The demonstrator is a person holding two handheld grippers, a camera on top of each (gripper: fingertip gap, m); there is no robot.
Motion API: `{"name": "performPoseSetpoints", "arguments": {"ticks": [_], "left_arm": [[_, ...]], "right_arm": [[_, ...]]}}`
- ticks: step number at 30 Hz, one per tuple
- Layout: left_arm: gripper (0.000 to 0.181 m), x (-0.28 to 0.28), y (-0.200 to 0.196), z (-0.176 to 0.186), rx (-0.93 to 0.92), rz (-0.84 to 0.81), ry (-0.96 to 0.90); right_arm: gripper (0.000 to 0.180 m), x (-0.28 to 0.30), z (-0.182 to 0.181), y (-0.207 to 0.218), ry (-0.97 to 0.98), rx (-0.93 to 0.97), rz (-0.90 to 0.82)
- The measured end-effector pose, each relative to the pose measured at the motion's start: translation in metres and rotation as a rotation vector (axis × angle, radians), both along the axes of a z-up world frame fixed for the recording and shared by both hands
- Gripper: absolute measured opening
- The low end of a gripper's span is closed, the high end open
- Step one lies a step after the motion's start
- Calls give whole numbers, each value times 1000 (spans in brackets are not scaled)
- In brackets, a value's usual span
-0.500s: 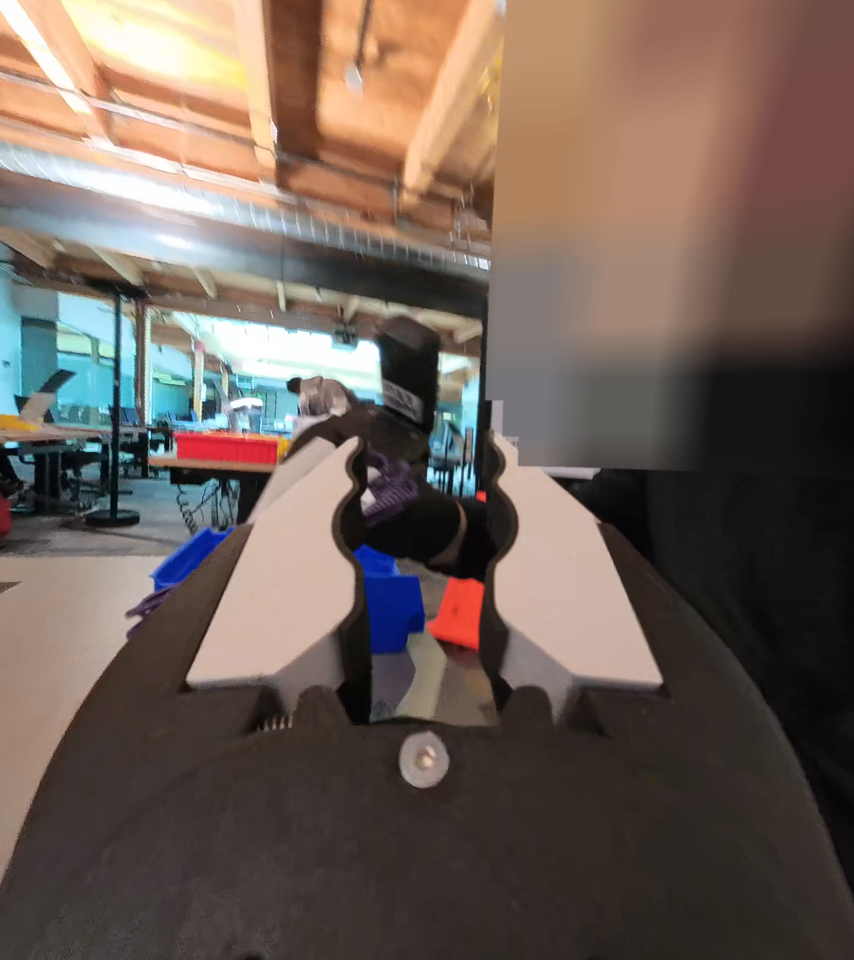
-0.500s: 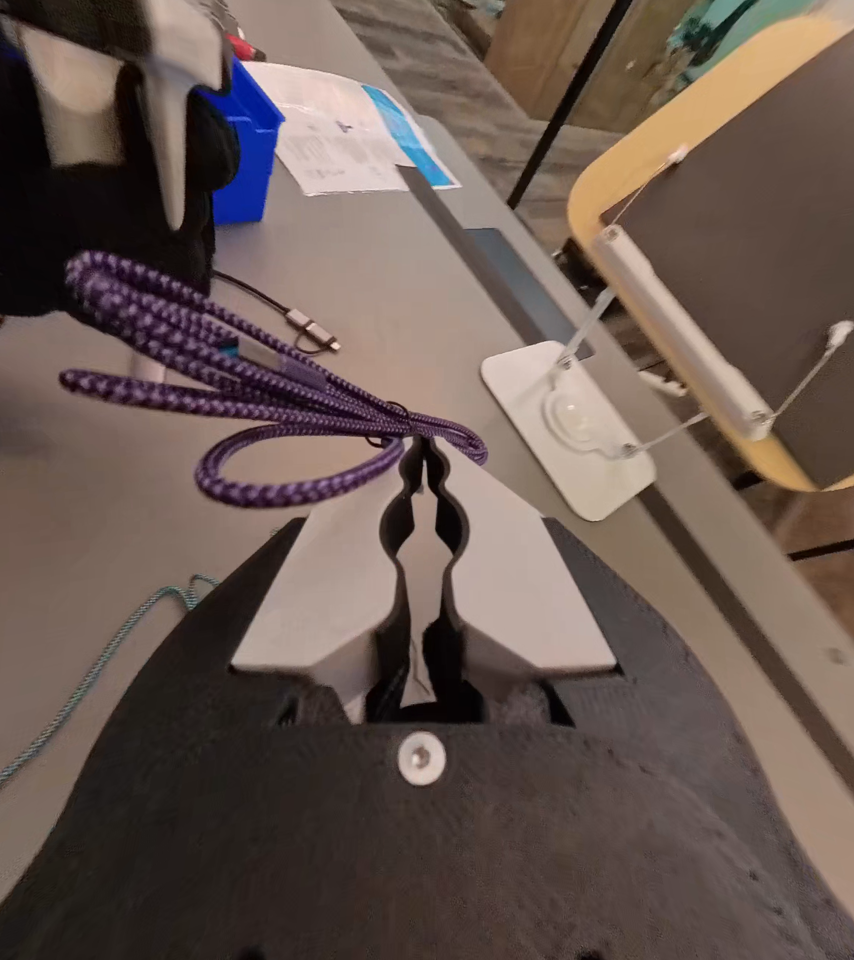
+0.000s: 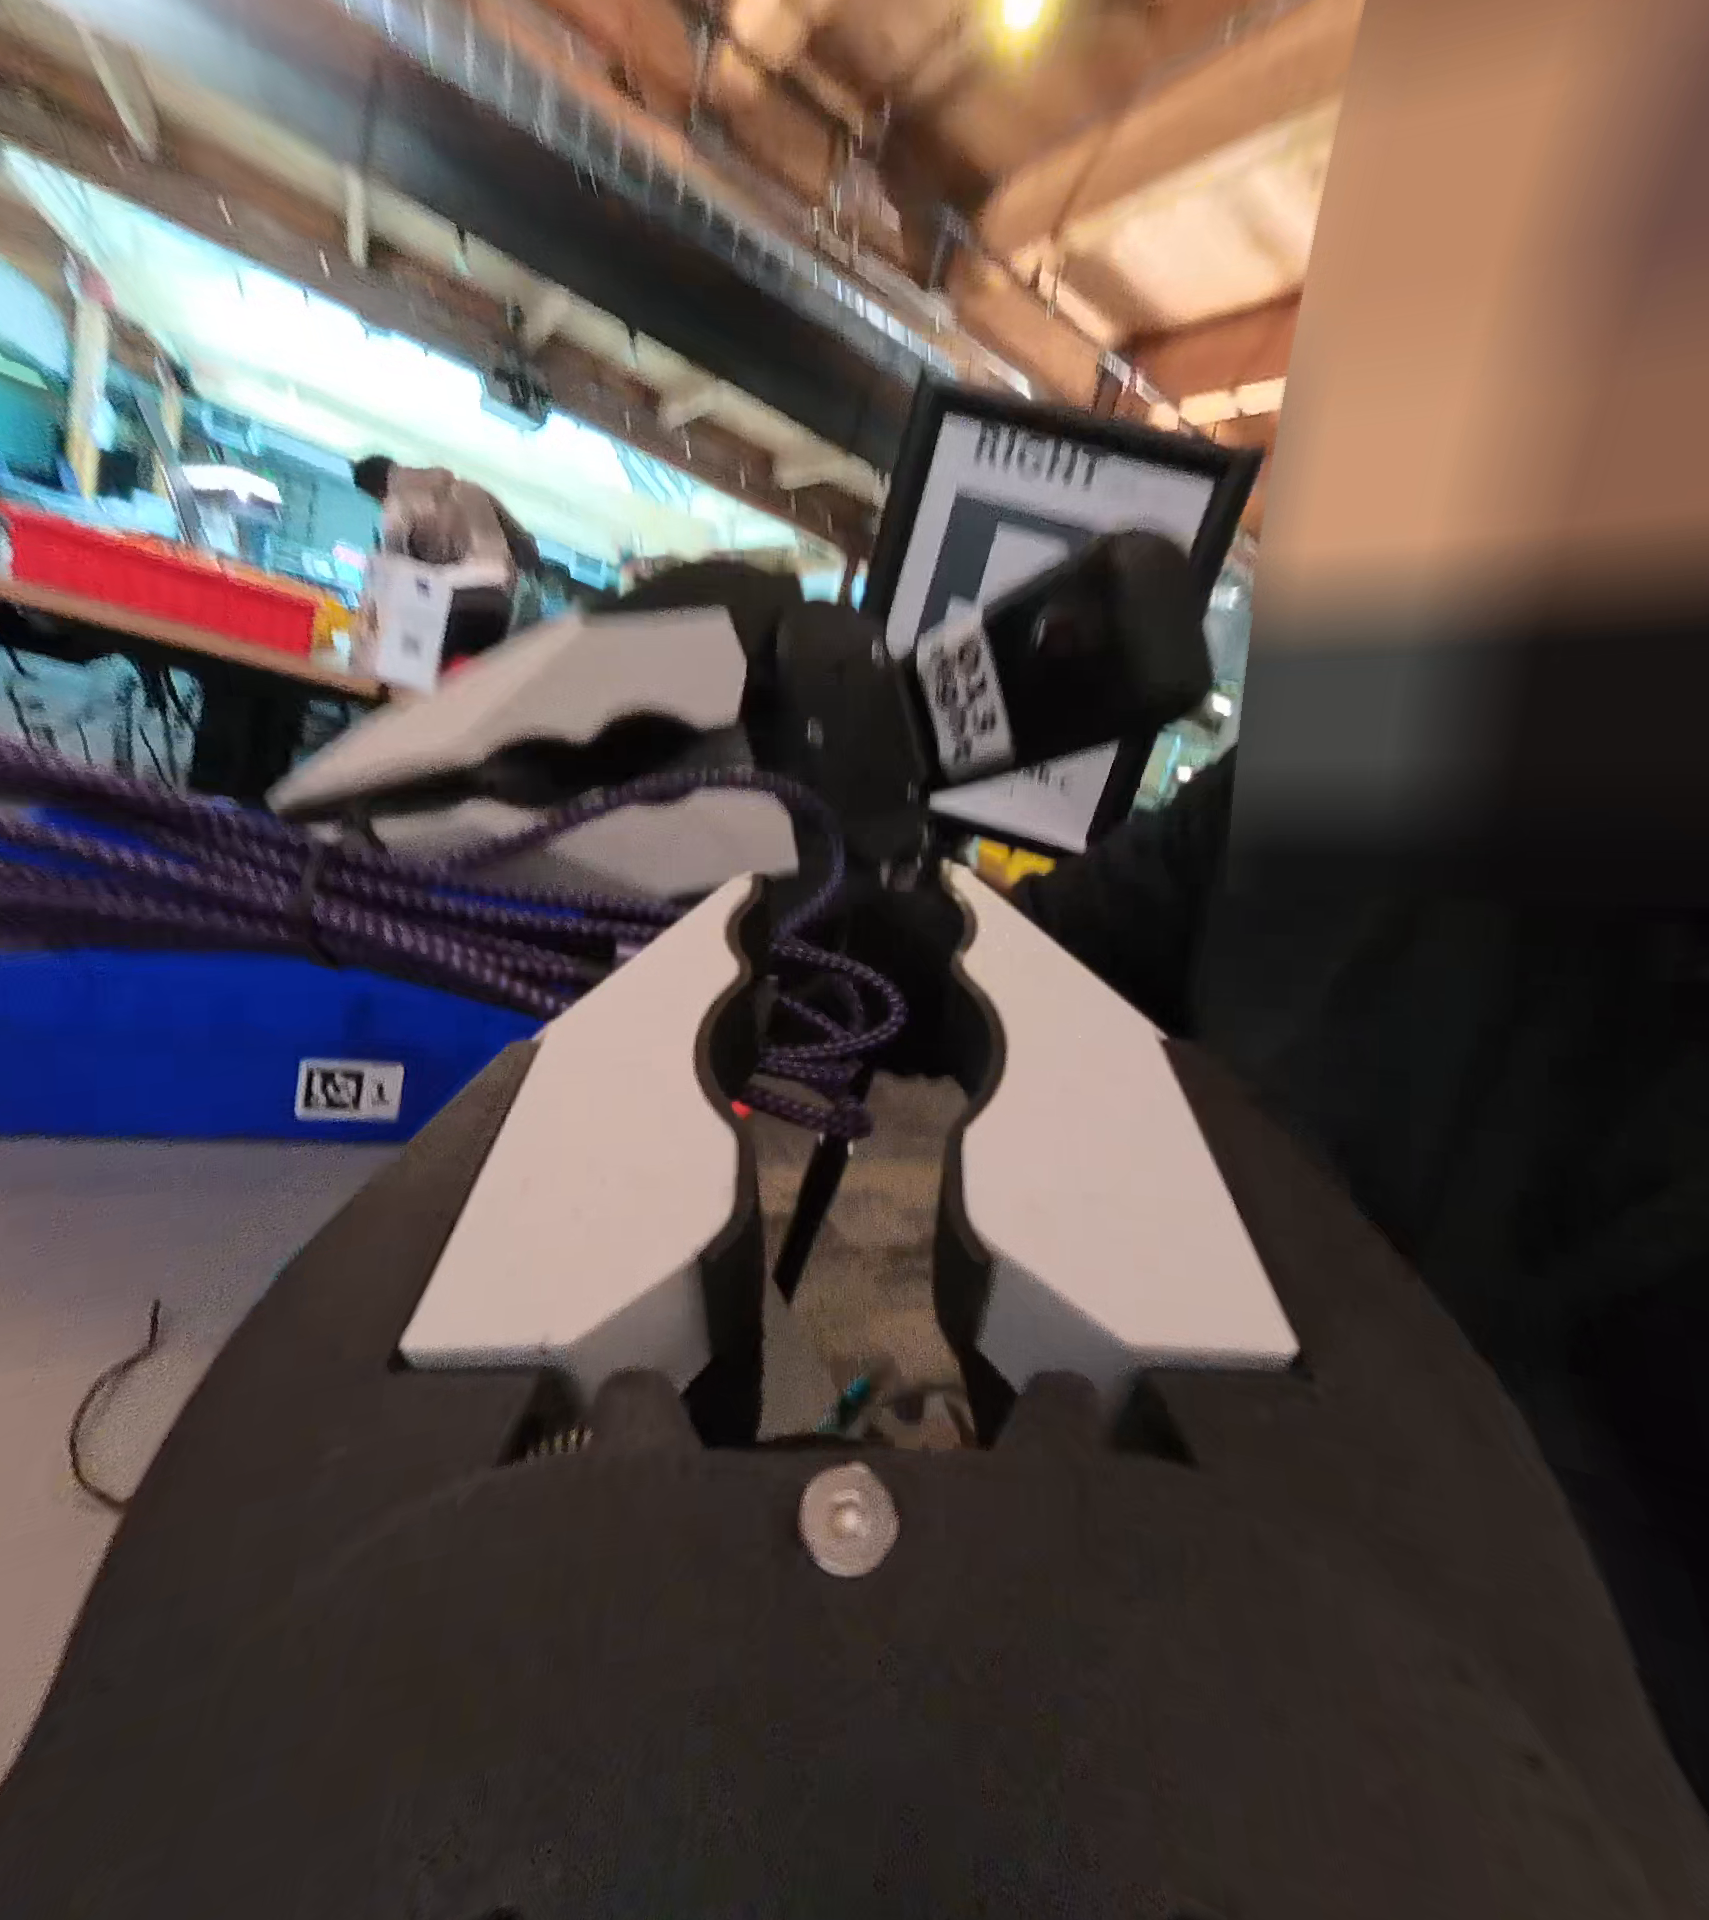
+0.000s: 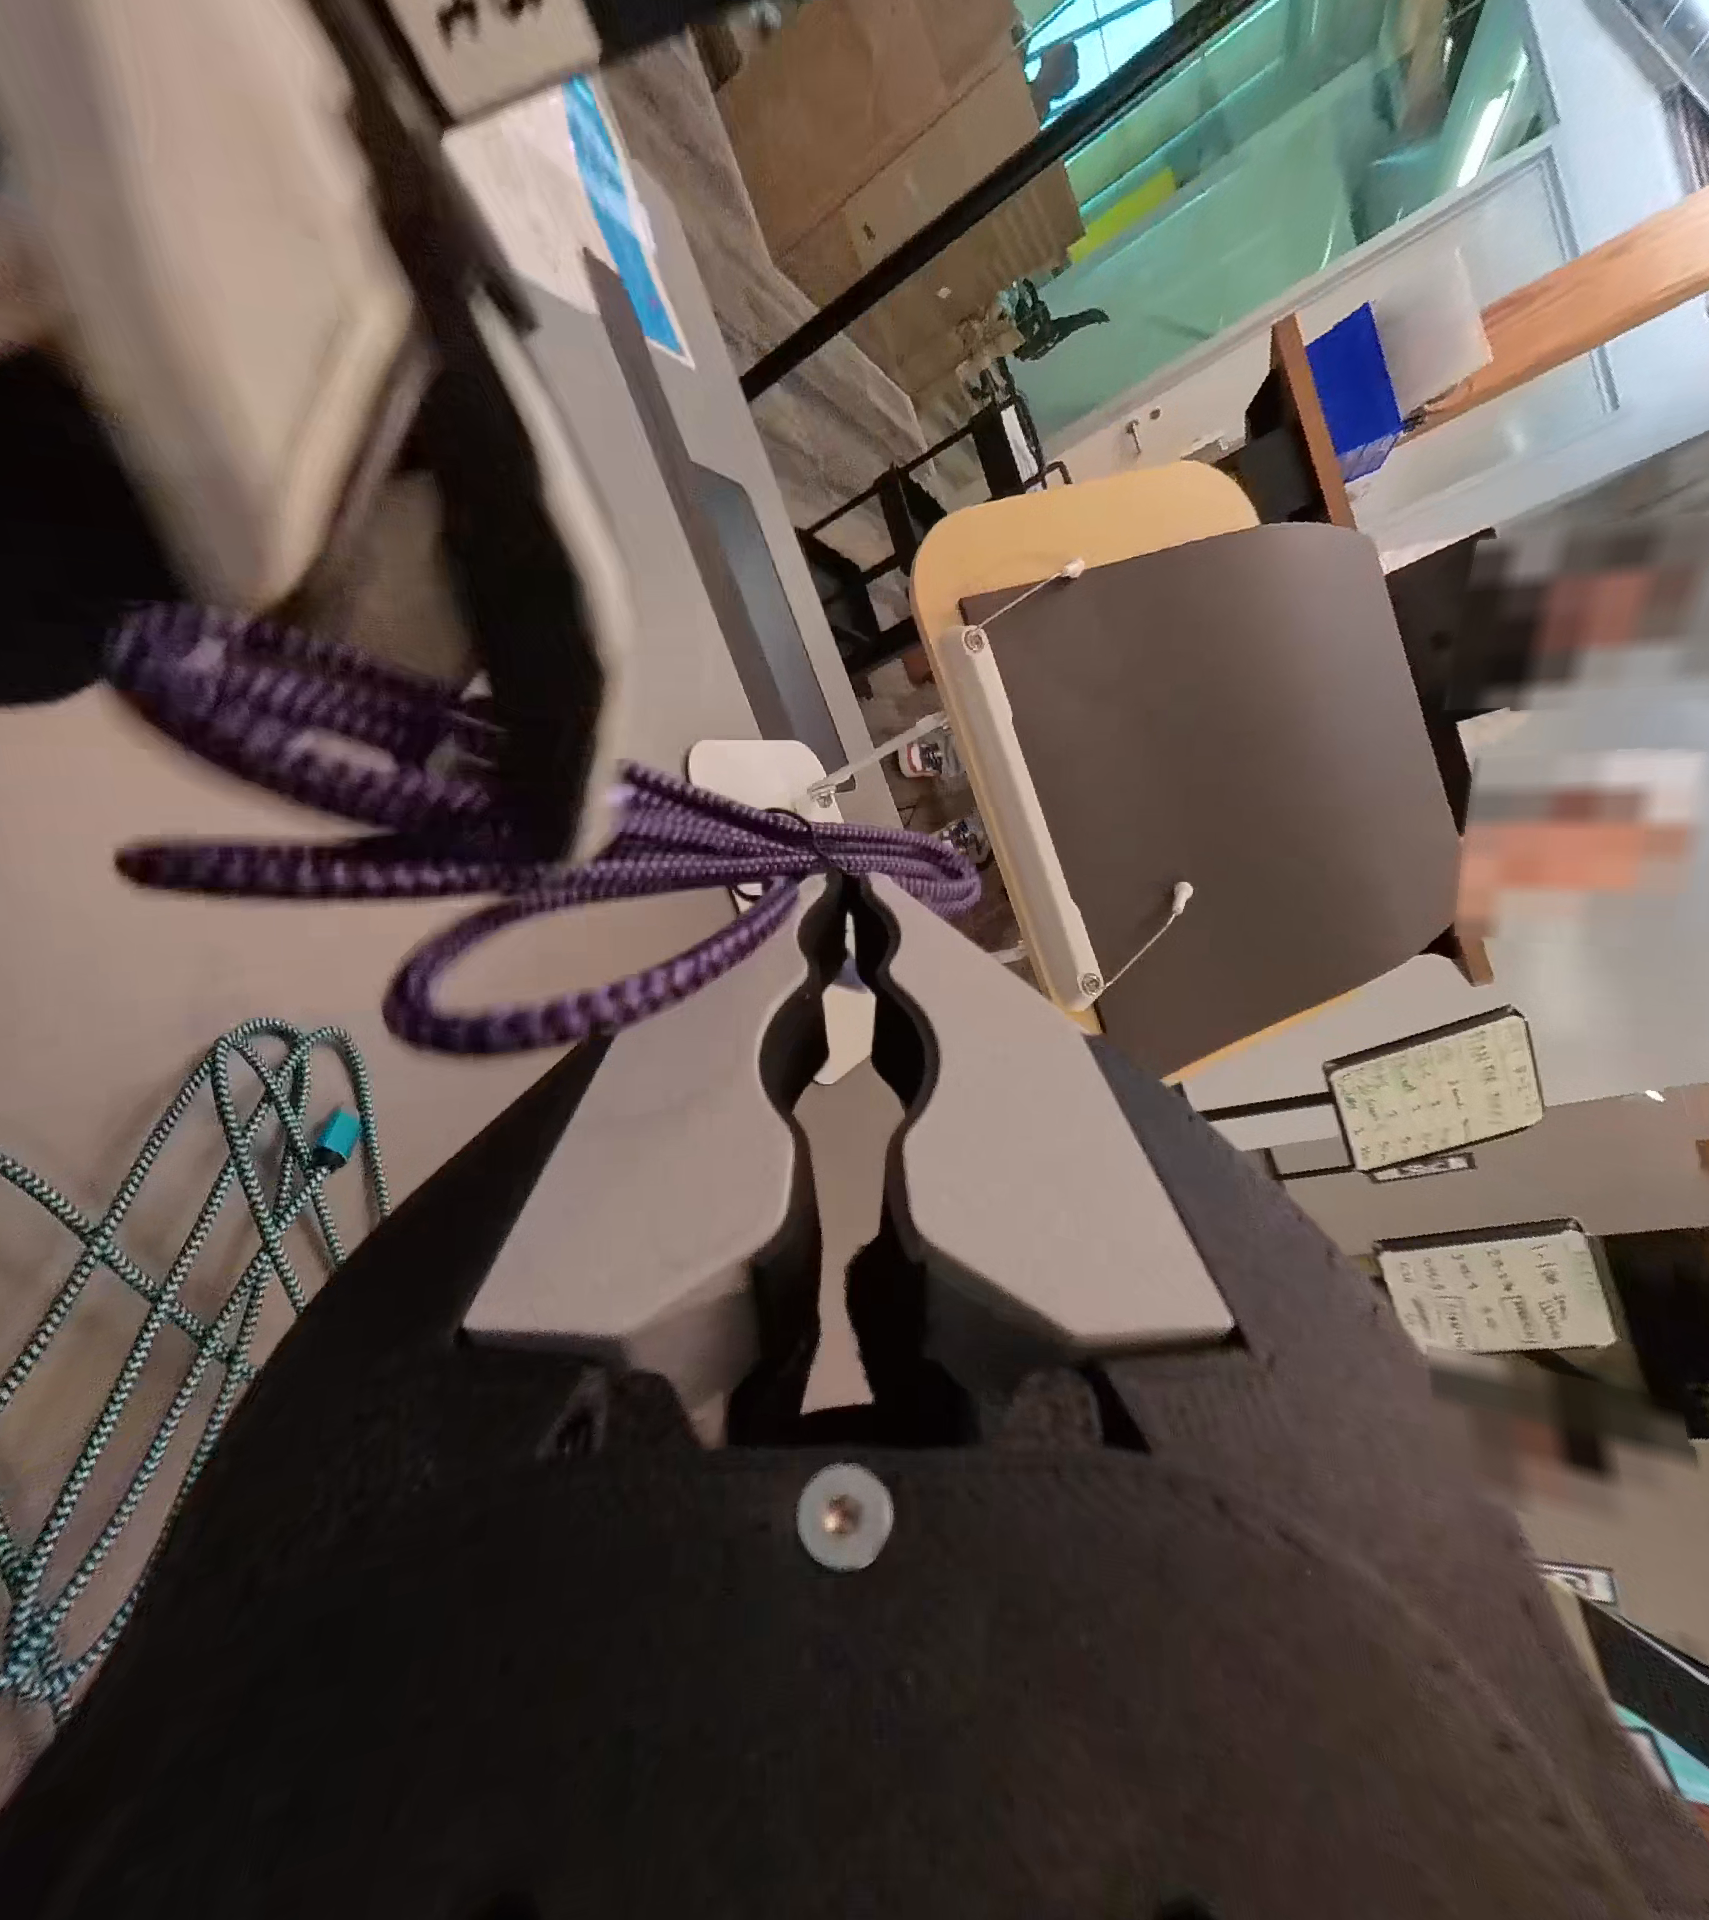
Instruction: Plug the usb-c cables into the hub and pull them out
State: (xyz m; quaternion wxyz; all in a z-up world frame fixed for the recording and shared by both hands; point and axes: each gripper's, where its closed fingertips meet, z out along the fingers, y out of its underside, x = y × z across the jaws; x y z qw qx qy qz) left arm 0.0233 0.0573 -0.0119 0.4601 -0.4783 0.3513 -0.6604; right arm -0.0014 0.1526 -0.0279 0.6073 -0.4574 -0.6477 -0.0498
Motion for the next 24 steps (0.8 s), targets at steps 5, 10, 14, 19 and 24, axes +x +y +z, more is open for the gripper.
{"name": "performPoseSetpoints", "arguments": {"ticks": [5, 10, 14, 19, 24], "left_arm": [[26, 23, 5, -30, 1, 9, 146], [34, 35, 25, -51, 7, 121, 249], [35, 25, 40, -53, -29, 173, 230], [38, 5, 53, -47, -47, 238, 195], [59, -2, 47, -35, -63, 176, 105]], "right_arm": [[0, 0, 10, -1, 62, -65, 19], [0, -3, 16, -10, 97, -122, 58], [0, -4, 13, -21, 95, -191, 106], [0, 0, 9, -36, 92, -268, 159], [0, 0, -5, -59, 33, -327, 261]]}}
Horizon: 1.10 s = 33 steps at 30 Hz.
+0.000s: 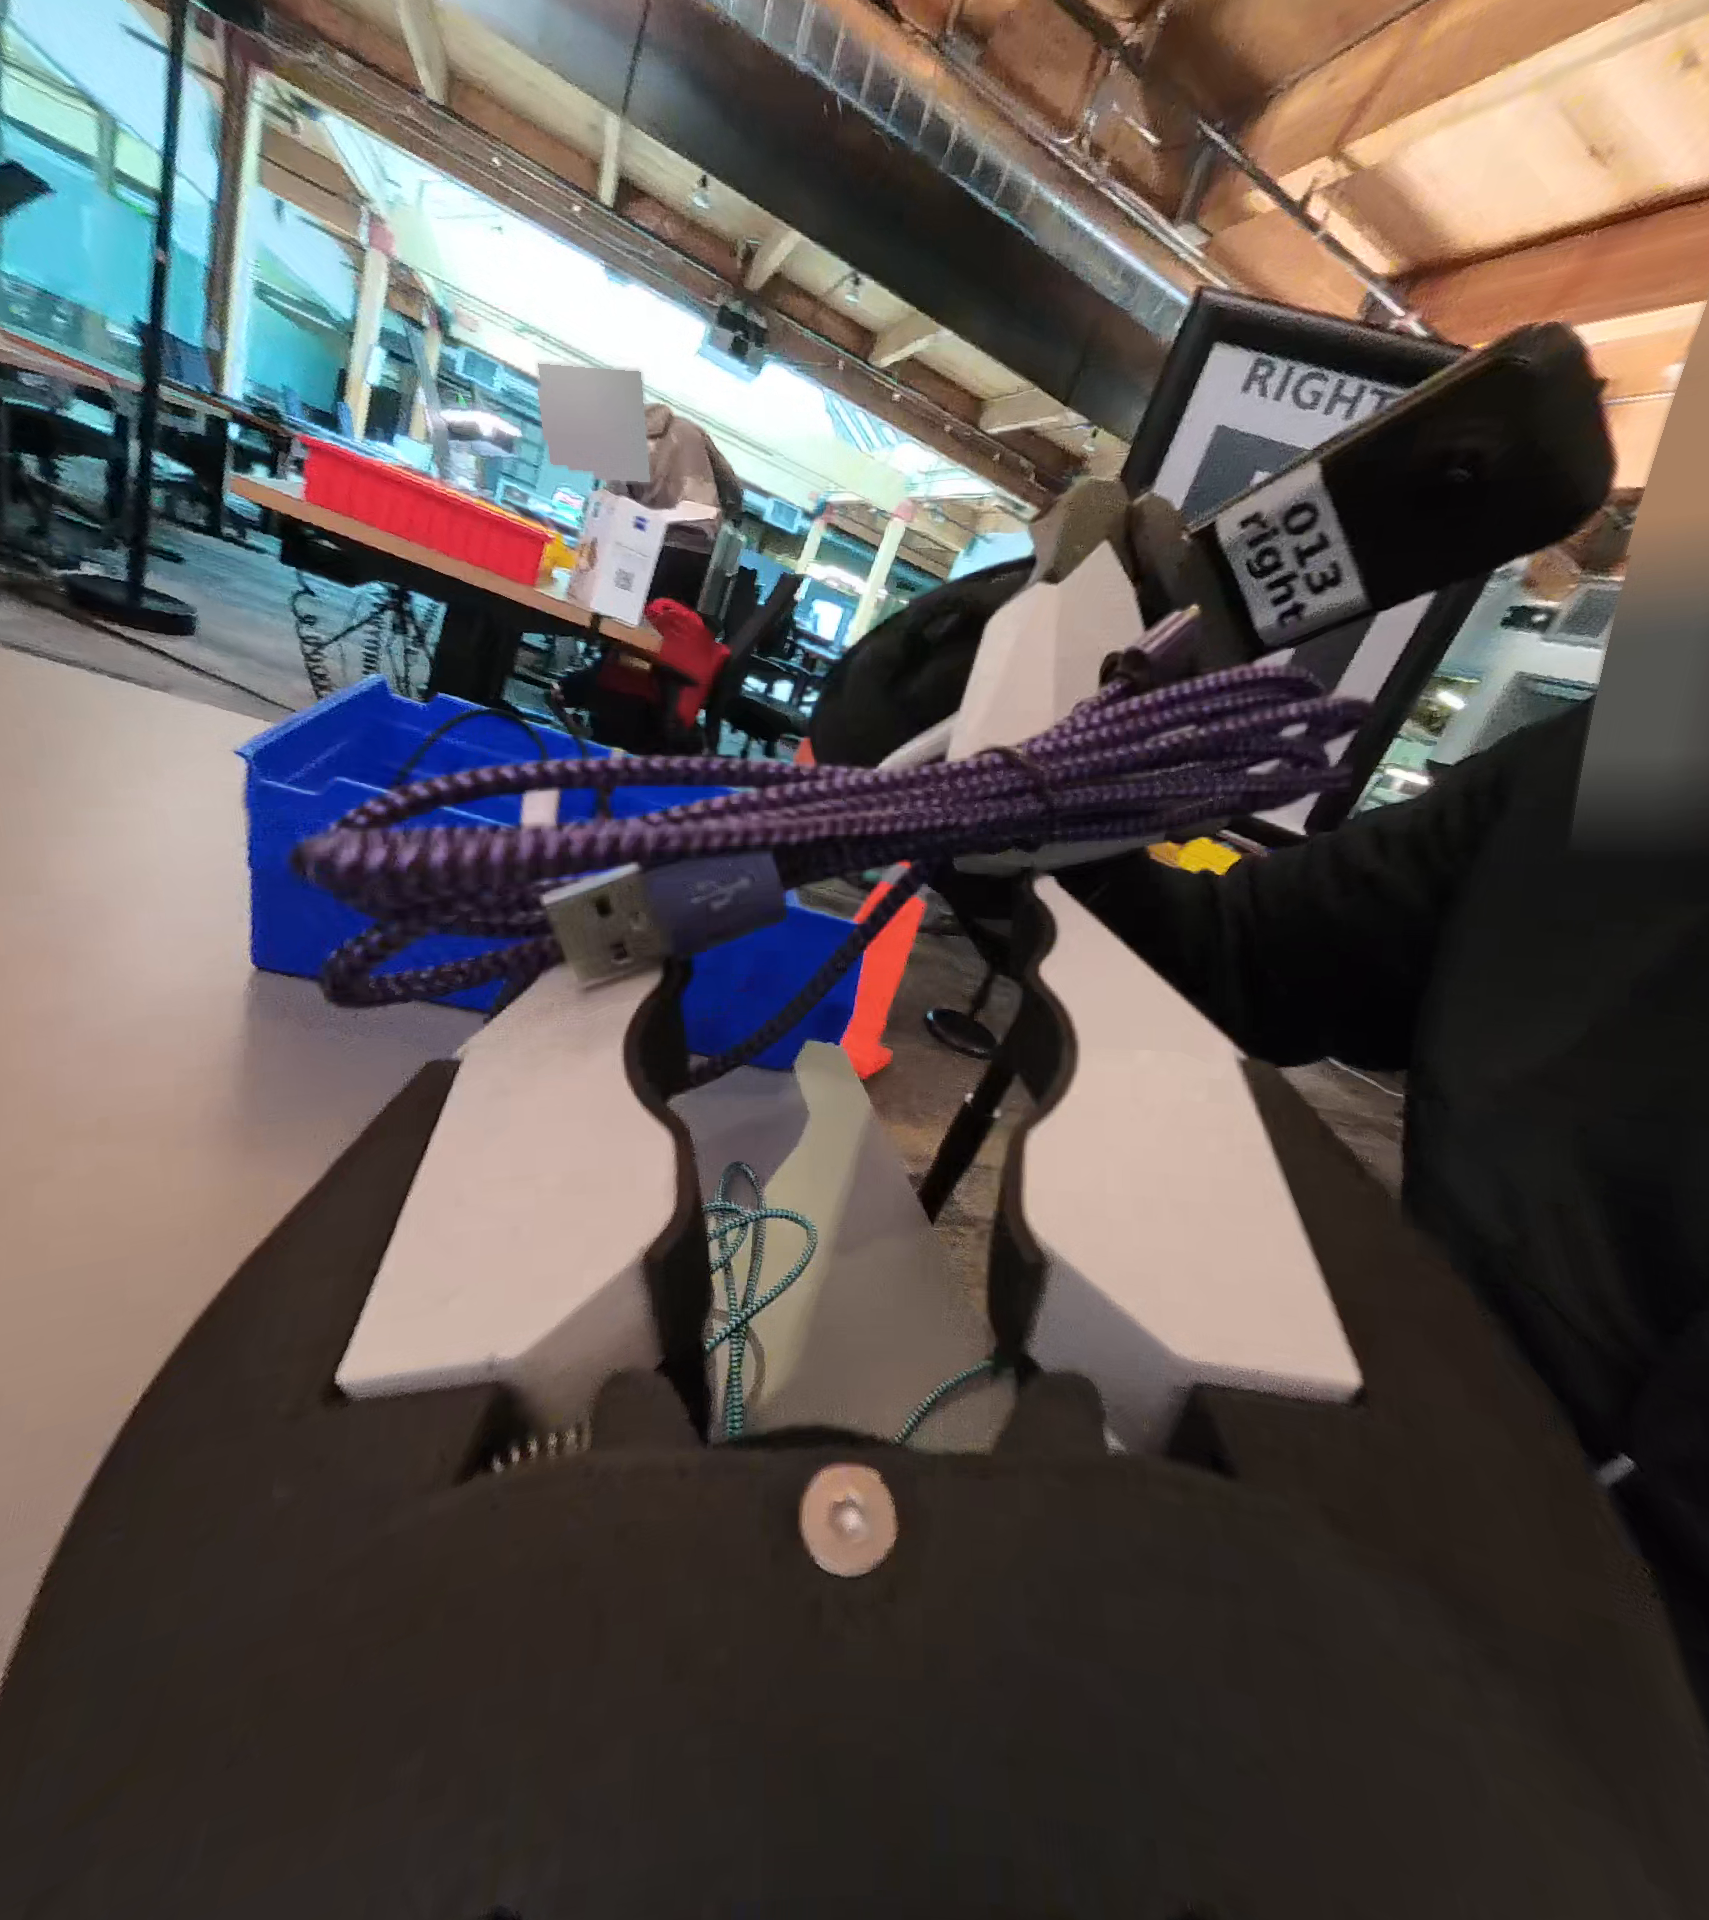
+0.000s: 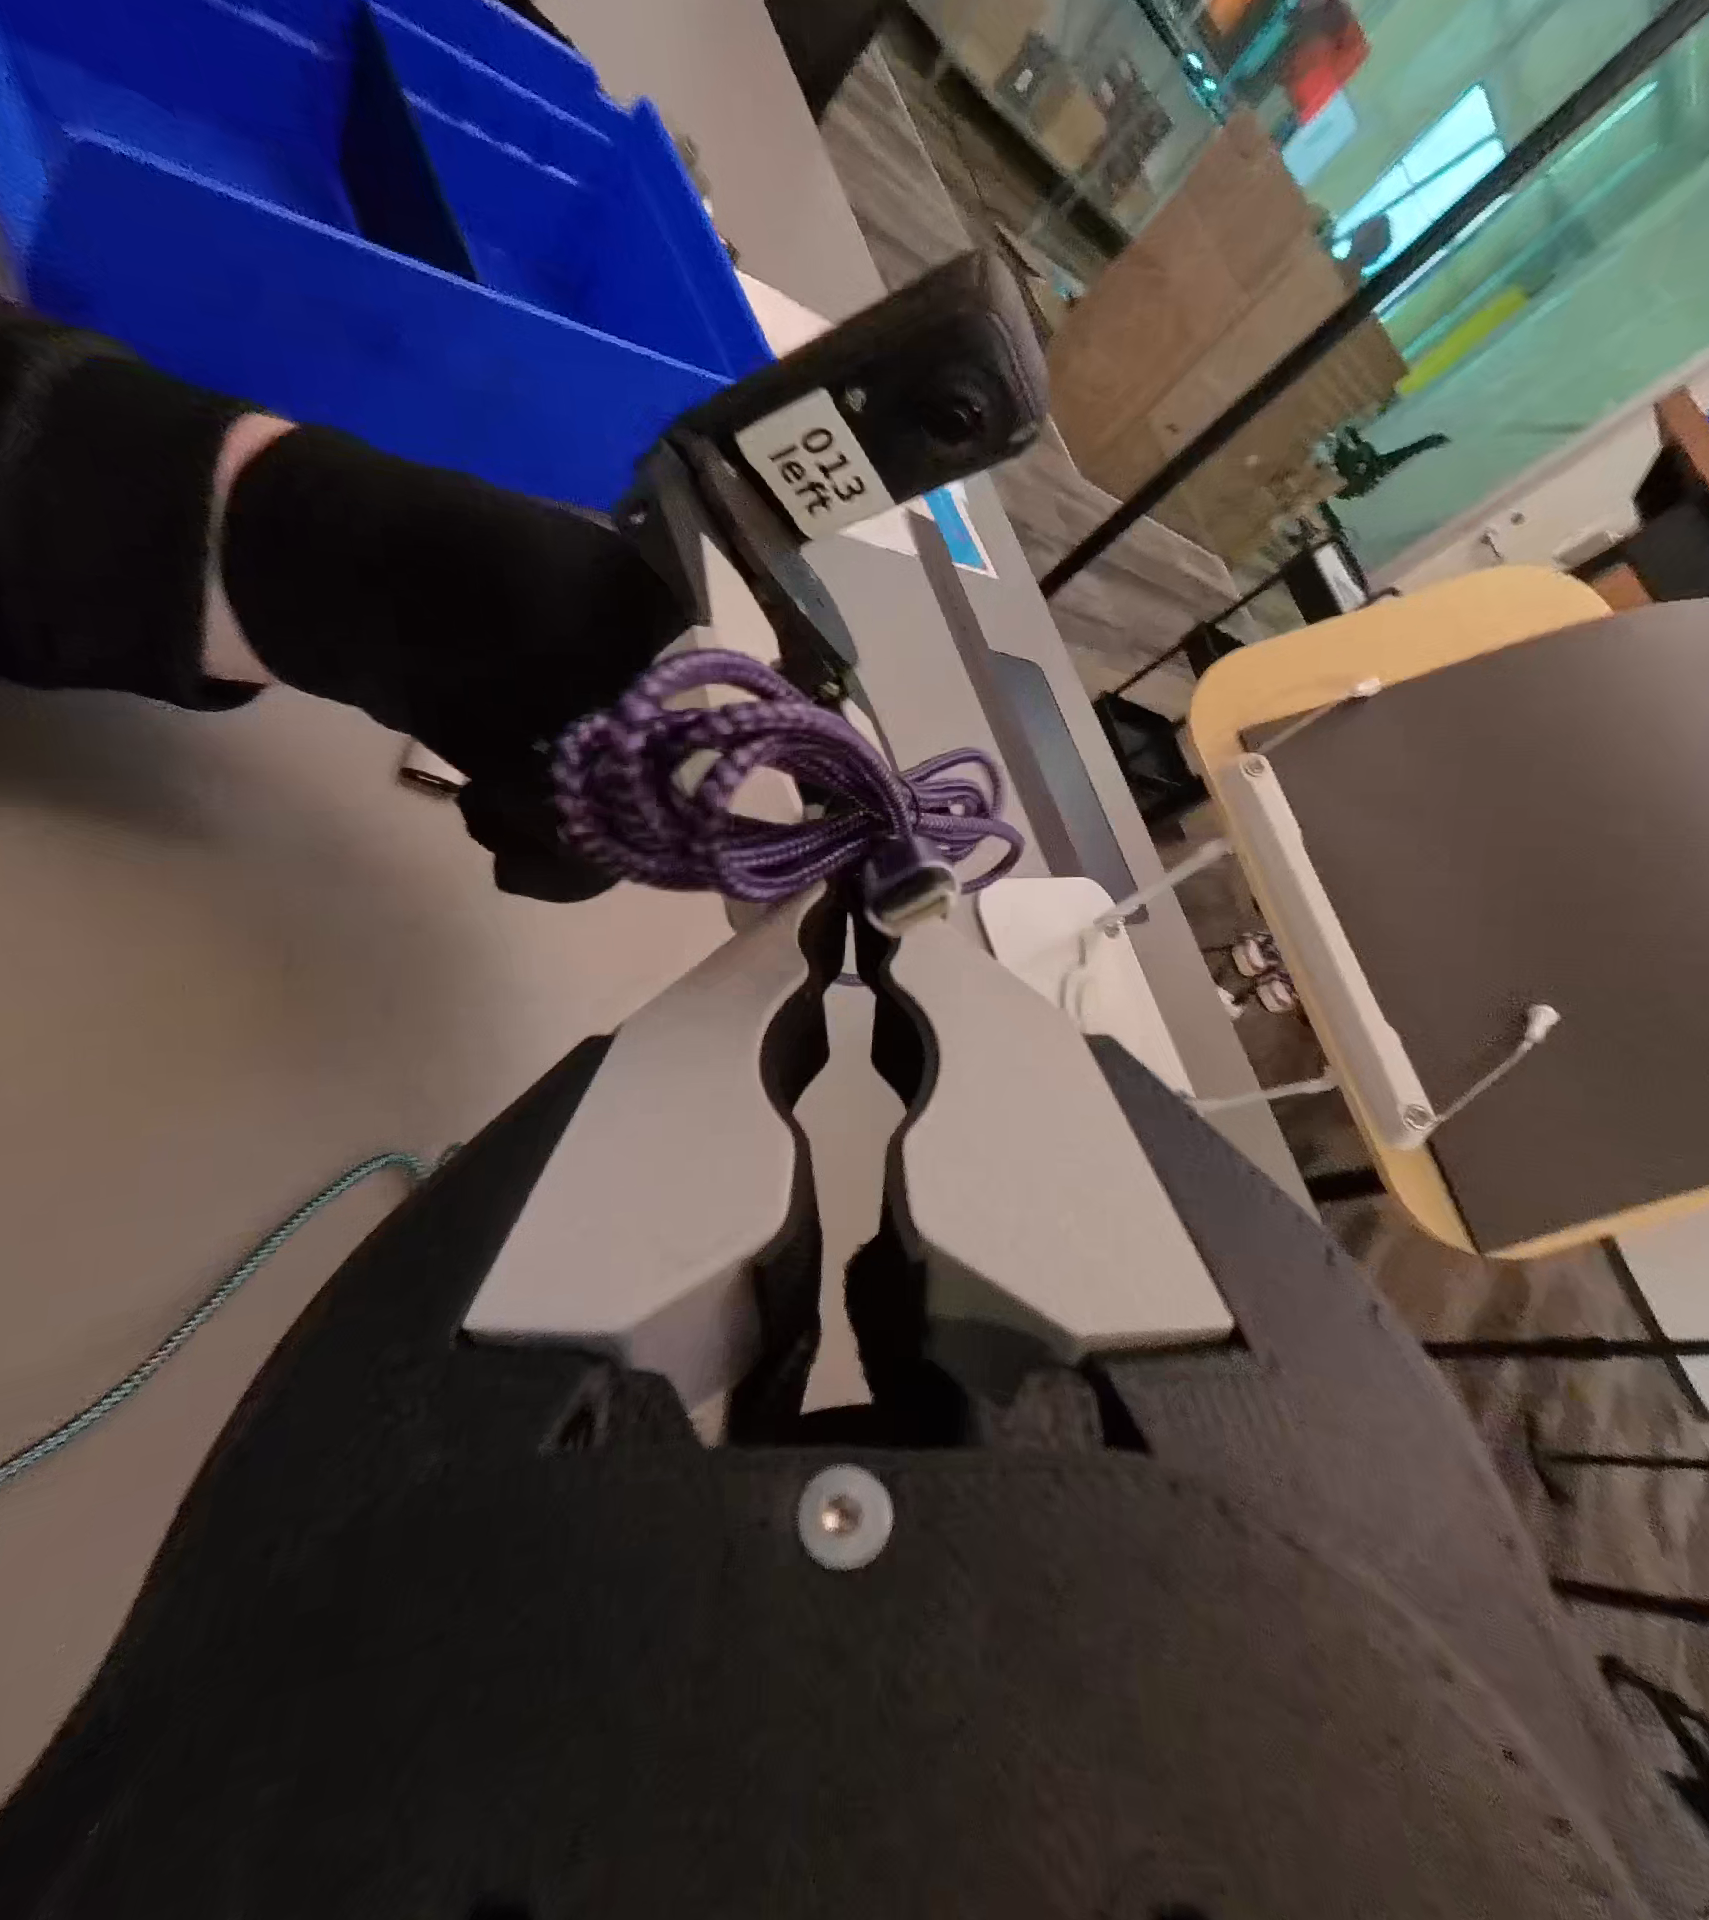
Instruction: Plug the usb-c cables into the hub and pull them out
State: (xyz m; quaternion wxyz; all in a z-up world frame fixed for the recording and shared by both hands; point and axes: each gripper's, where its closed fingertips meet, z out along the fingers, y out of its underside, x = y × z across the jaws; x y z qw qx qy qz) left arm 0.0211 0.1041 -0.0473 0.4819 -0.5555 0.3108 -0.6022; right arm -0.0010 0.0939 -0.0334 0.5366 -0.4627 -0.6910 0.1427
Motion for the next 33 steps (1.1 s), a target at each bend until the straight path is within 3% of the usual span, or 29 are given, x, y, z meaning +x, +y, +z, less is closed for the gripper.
{"name": "performPoseSetpoints", "arguments": {"ticks": [3, 5, 11, 16, 23, 29, 33], "left_arm": [[63, 4, -9, 1, -3, -66, -24], [77, -1, -15, 10, -38, -136, -110], [73, -31, -13, 28, -77, -174, -282], [64, -28, -12, 30, -72, -155, -264], [44, -6, -36, 28, 77, -166, -76], [50, 36, -75, 0, 219, -254, 218], [52, 51, -75, -34, 206, -265, 384]], "right_arm": [[0, 1, -1, -10, -18, -32, 49], [0, 4, 0, -10, -30, -21, 51], [0, 14, -14, -13, -118, 36, 54], [0, 14, -43, -14, -236, 105, 54], [0, 17, -71, 0, -312, 12, 17], [0, 17, -71, 27, -215, -199, -85], [0, 15, -56, 36, -81, -321, -113]]}}
